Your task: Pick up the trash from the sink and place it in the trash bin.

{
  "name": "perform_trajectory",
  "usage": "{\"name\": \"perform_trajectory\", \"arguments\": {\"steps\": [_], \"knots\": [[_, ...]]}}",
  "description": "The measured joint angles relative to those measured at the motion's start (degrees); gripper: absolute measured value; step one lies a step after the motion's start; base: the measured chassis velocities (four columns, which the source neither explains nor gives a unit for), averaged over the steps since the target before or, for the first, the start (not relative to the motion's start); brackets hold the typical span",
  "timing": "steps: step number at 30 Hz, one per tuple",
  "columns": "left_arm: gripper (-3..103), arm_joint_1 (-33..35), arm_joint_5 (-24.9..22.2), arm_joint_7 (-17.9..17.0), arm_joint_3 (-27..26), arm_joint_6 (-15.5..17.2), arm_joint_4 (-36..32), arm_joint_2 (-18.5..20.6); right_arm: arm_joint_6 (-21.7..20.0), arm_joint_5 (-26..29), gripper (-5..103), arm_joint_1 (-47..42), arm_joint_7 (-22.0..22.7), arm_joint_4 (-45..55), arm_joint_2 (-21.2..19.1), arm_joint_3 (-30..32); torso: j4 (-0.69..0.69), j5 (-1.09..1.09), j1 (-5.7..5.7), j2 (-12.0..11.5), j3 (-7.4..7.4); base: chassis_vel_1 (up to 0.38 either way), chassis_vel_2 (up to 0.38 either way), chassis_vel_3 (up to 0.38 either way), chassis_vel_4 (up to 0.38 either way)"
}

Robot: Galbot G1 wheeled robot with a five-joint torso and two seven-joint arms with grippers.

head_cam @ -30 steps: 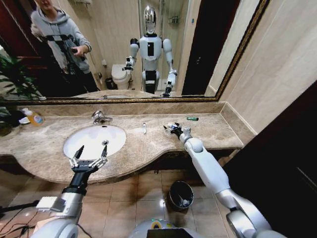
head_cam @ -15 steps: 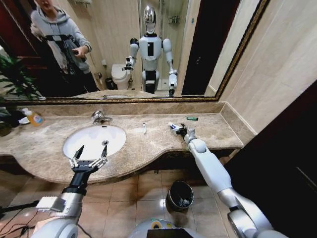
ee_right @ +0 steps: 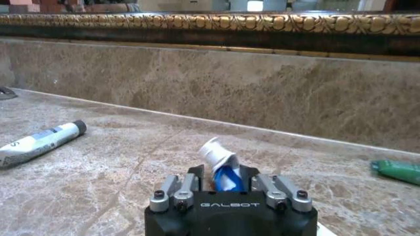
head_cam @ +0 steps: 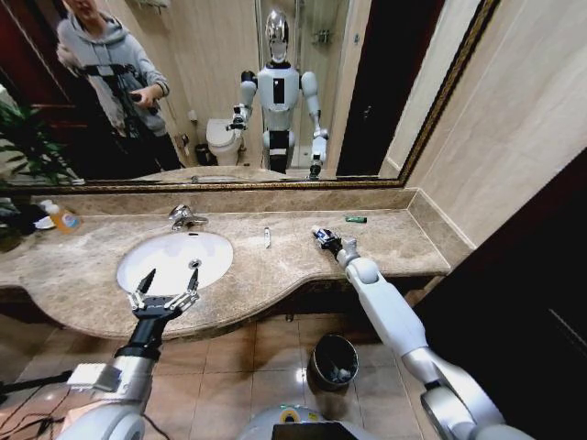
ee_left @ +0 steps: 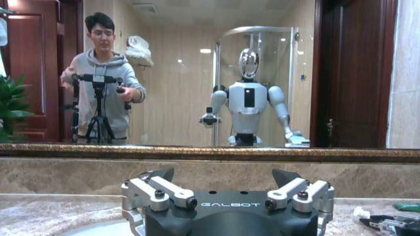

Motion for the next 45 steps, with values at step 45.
{"name": "perform_trajectory", "arguments": {"steps": [45], "knots": [[100,0.0,0.0,0.0,0.0,0.0,0.0,0.0,-3.1,20.7,0,-61.3,4.5,53.7,-0.1,25.4,-0.01,-0.01,-0.01,0.0,-0.02,0.000,0.000,0.000,0.000]]}}
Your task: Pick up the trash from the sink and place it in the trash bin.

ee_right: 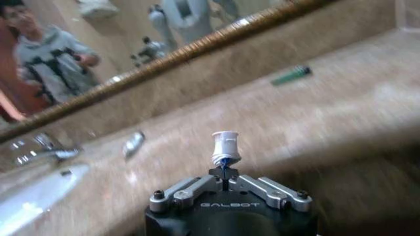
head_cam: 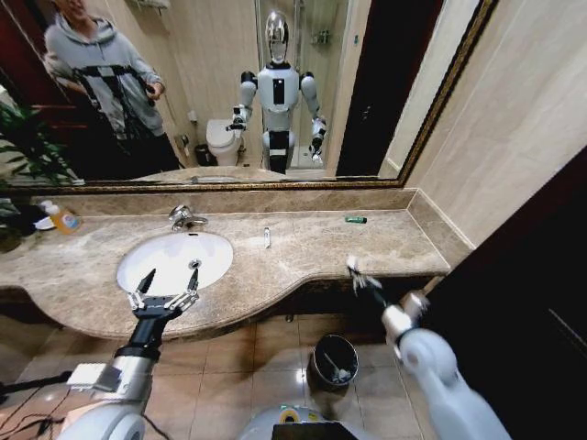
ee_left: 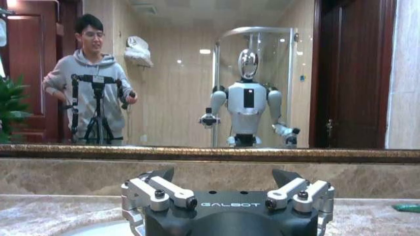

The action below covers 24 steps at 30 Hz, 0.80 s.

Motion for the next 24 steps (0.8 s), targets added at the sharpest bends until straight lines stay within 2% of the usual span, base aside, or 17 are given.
{"name": "perform_trajectory", "arguments": {"steps": [2,3,5,6,8,10,11,13,15,16,19,20,22,23,24], "knots": [[100,0.0,0.0,0.0,0.0,0.0,0.0,0.0,0.7,-0.8,0,-1.5,-0.4,-0.1,0.9,0.1,-0.01,-0.01,0.00,0.0,0.00,0.000,0.000,0.000,0.000],[100,0.0,0.0,0.0,0.0,0.0,0.0,0.0,2.6,-3.0,0,-4.3,-1.6,-1.5,3.1,0.1,-0.01,0.01,0.00,0.0,0.00,0.000,0.000,0.000,0.000],[100,0.0,0.0,0.0,0.0,0.0,0.0,0.0,3.8,-4.5,0,-5.4,-2.1,-2.8,4.5,-0.1,0.00,-0.01,0.00,0.0,0.00,0.000,0.000,0.000,0.000],[100,0.0,0.0,0.0,0.0,0.0,0.0,0.0,5.8,-7.2,0,-6.3,-2.9,-5.8,6.5,-1.1,0.00,0.00,0.00,0.0,0.01,0.000,0.000,0.000,0.000],[100,0.0,0.0,0.0,0.0,0.0,0.0,0.0,6.4,-8.2,0,-6.4,-3.1,-7.4,7.1,-1.5,0.00,0.00,0.00,0.0,0.01,0.000,0.000,0.000,0.000],[100,0.0,0.0,0.0,0.0,0.0,0.0,0.0,8.1,-12.5,0,-4.4,-3.4,-15.4,9.0,-3.4,0.01,0.01,0.00,0.0,0.01,0.000,0.000,0.000,0.000],[100,0.0,0.0,0.0,0.0,0.0,0.0,0.0,8.1,-12.5,0,-4.4,-3.4,-15.4,9.0,-3.4,0.01,0.01,0.00,0.0,0.01,0.000,0.000,0.000,0.000],[100,0.0,0.0,0.0,0.0,0.0,0.0,0.0,8.3,-15.0,0,-0.8,-3.3,-22.5,10.2,-4.9,0.00,0.02,0.00,0.0,0.01,0.000,0.000,0.000,0.000],[100,0.0,0.0,0.0,0.0,0.0,0.0,0.0,8.3,-15.6,0,-0.1,-3.3,-23.7,10.3,-5.3,0.00,0.02,0.00,0.0,0.01,0.000,0.000,0.000,0.000],[100,0.0,0.0,0.0,0.0,0.0,0.0,0.0,10.3,-21.3,0,4.4,-3.4,-31.4,10.9,-6.3,0.02,-0.01,0.01,0.0,0.02,0.000,0.000,0.000,0.000],[100,0.0,0.0,0.0,0.0,0.0,0.0,0.0,14.4,-28.4,0,10.7,-3.8,-43.6,11.5,-7.2,0.02,0.03,0.02,0.0,0.02,0.000,0.000,0.000,0.000],[100,0.0,0.0,0.0,0.0,0.0,0.0,0.0,14.4,-28.4,0,10.7,-3.8,-43.6,11.5,-7.2,0.02,0.03,0.02,0.0,0.02,0.000,0.000,0.000,0.000],[100,0.0,0.0,0.0,0.0,0.0,0.0,0.0,15.6,-30.1,0,15.6,-4.3,-53.5,11.6,-7.6,0.02,0.01,0.02,0.0,0.02,0.000,0.000,0.000,0.000],[100,0.0,0.0,0.0,0.0,0.0,0.0,0.0,15.6,-30.1,0,15.6,-4.3,-53.5,11.6,-7.6,0.02,0.01,0.02,0.0,0.02,0.000,0.000,0.000,0.000],[100,0.0,0.0,0.0,0.0,0.0,0.0,0.0,16.3,-31.2,0,17.6,-4.5,-58.3,11.6,-7.7,0.01,0.02,0.02,0.0,0.02,0.000,0.000,0.000,0.000]]}}
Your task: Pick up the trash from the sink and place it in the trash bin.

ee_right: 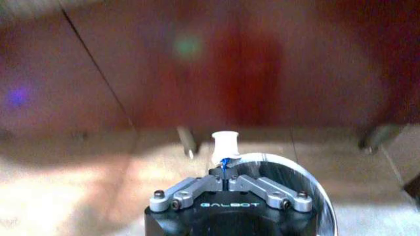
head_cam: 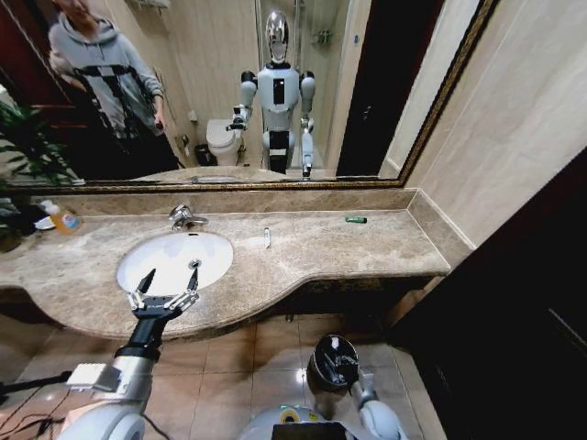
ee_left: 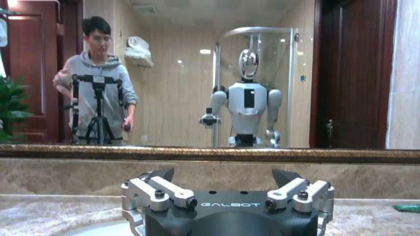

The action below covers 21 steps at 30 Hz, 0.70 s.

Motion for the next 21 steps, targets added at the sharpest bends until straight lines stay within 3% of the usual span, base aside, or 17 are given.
{"name": "perform_trajectory", "arguments": {"steps": [6,11,15,21], "knots": [[100,0.0,0.0,0.0,0.0,0.0,0.0,0.0,4.0,-2.5,0,9.2,-0.6,-18.6,-0.6,0.2,0.00,-0.01,0.00,0.0,0.00,0.000,0.000,0.000,0.000],[100,0.0,0.0,0.0,0.0,0.0,0.0,0.0,4.9,-4.0,0,12.6,-0.9,-23.9,-0.5,0.7,0.00,-0.01,0.00,0.0,0.00,0.000,0.000,0.000,0.000],[100,0.0,0.0,0.0,0.0,0.0,0.0,0.0,5.3,-8.3,0,15.5,-0.2,-29.2,0.4,2.3,0.00,-0.01,0.00,0.0,0.00,0.000,0.000,0.000,0.000],[100,0.0,0.0,0.0,0.0,0.0,0.0,0.0,5.3,-9.6,-2,15.1,-0.1,-28.9,0.7,2.3,-0.01,-0.01,-0.01,0.0,0.00,0.000,0.000,0.000,0.000]]}}
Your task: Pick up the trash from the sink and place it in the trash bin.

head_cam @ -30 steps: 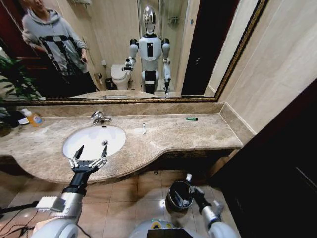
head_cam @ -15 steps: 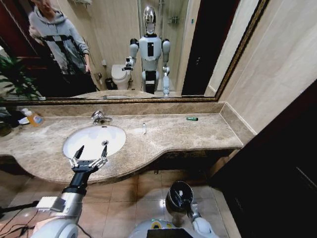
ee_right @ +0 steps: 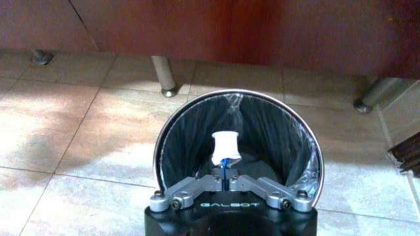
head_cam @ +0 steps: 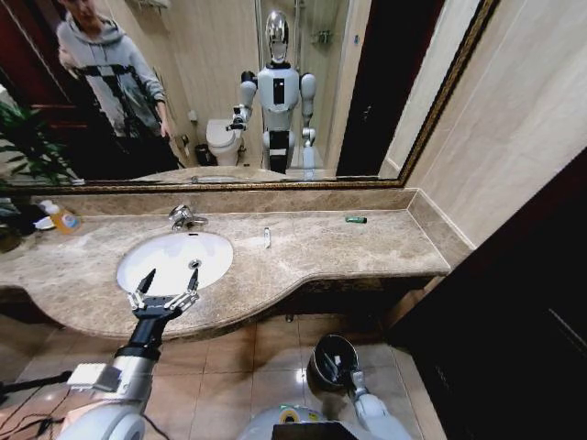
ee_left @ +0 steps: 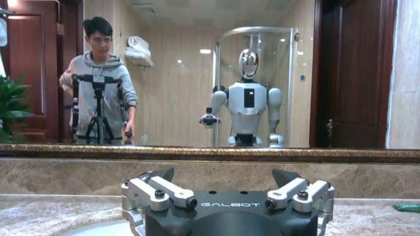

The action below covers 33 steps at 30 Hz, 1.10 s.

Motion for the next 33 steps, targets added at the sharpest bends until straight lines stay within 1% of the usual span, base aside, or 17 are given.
{"name": "perform_trajectory", "arguments": {"steps": [2,3,5,6,8,9,11,12,14,15,18,19,22,23,24,30,33], "knots": [[100,0.0,0.0,0.0,0.0,0.0,0.0,0.0,0.0,0.0,-2,0.0,0.3,0.0,0.1,0.0,0.00,0.01,0.00,0.0,0.00,0.000,0.000,0.000,0.000],[100,0.0,0.0,0.0,0.0,0.0,0.0,0.0,0.1,0.0,9,0.1,0.7,0.0,0.2,0.0,0.00,0.01,0.00,0.0,0.00,0.000,0.000,0.000,0.000],[100,0.0,0.0,0.0,0.0,0.0,0.0,0.0,0.4,0.1,9,0.1,1.0,-0.1,0.2,0.0,0.00,0.00,0.00,0.0,0.00,0.000,0.000,0.000,0.000],[100,0.0,0.0,0.0,0.0,0.0,0.0,0.0,0.4,0.3,20,0.1,1.1,0.0,0.2,0.0,0.00,0.01,0.00,0.0,0.00,0.000,0.000,0.000,0.000],[100,0.0,0.0,0.0,0.0,0.0,0.0,0.0,0.4,0.7,20,0.1,1.1,0.1,0.2,0.0,0.00,0.01,0.00,0.0,0.00,0.000,0.000,0.000,0.000],[100,0.0,0.0,0.0,0.0,0.0,0.0,0.0,0.5,1.4,30,0.0,1.5,0.4,0.2,0.0,0.00,0.01,0.00,0.0,0.00,0.000,0.000,0.000,0.000],[100,0.0,0.0,0.0,0.0,0.0,0.0,0.0,0.4,1.6,30,-0.1,1.8,0.8,0.1,0.0,0.00,0.01,0.00,0.0,0.00,0.000,0.000,0.000,0.000],[100,0.0,0.0,0.0,0.0,0.0,0.0,0.0,0.1,1.8,41,-0.6,2.5,1.8,-0.1,0.0,0.01,0.01,0.00,0.0,0.00,0.000,0.000,0.000,0.000],[100,0.0,0.0,0.0,0.0,0.0,0.0,0.0,-0.7,2.5,41,-1.4,3.3,3.3,-0.3,0.1,0.01,0.01,0.00,0.0,0.00,0.000,0.000,0.000,0.000],[100,0.0,0.0,0.0,0.0,0.0,0.0,0.0,-1.4,4.2,51,-2.6,4.2,5.5,-0.6,0.1,0.00,0.02,0.00,0.0,0.00,0.000,0.000,0.000,0.000],[100,0.0,0.0,0.0,0.0,0.0,0.0,0.0,-2.8,9.5,51,-5.8,6.7,12.2,-0.9,0.5,0.01,0.01,0.00,0.0,0.00,0.000,0.000,0.000,0.000],[100,0.0,0.0,0.0,0.0,0.0,0.0,0.0,-3.2,12.6,63,-8.3,8.2,17.3,-0.8,1.2,0.01,0.02,0.00,0.0,0.00,0.000,0.000,0.000,0.000],[100,0.0,0.0,0.0,0.0,0.0,0.0,0.0,-3.8,17.1,63,-13.7,10.4,27.9,-1.3,2.2,0.00,0.02,0.00,0.0,0.00,0.000,0.000,0.000,0.000],[100,0.0,0.0,0.0,0.0,0.0,0.0,0.0,-4.0,18.0,79,-15.4,10.9,31.0,-1.7,2.3,0.00,0.01,0.00,0.0,0.00,0.000,0.000,0.000,0.000],[100,0.0,0.0,0.0,0.0,0.0,0.0,0.0,-4.2,19.2,85,-18.7,11.7,36.8,-2.1,2.8,0.00,0.00,0.00,0.0,0.00,0.000,0.000,0.000,0.000],[100,0.0,0.0,0.0,0.0,0.0,0.0,0.0,-1.2,19.7,99,-27.9,17.1,52.9,-0.1,6.6,0.00,0.01,0.00,0.0,0.00,0.000,0.000,0.000,0.000],[100,0.0,0.0,0.0,0.0,0.0,0.0,0.0,1.6,14.4,99,-32.9,19.2,61.1,1.5,9.8,-0.01,0.02,0.00,0.0,0.00,0.000,0.000,0.000,0.000]]}}
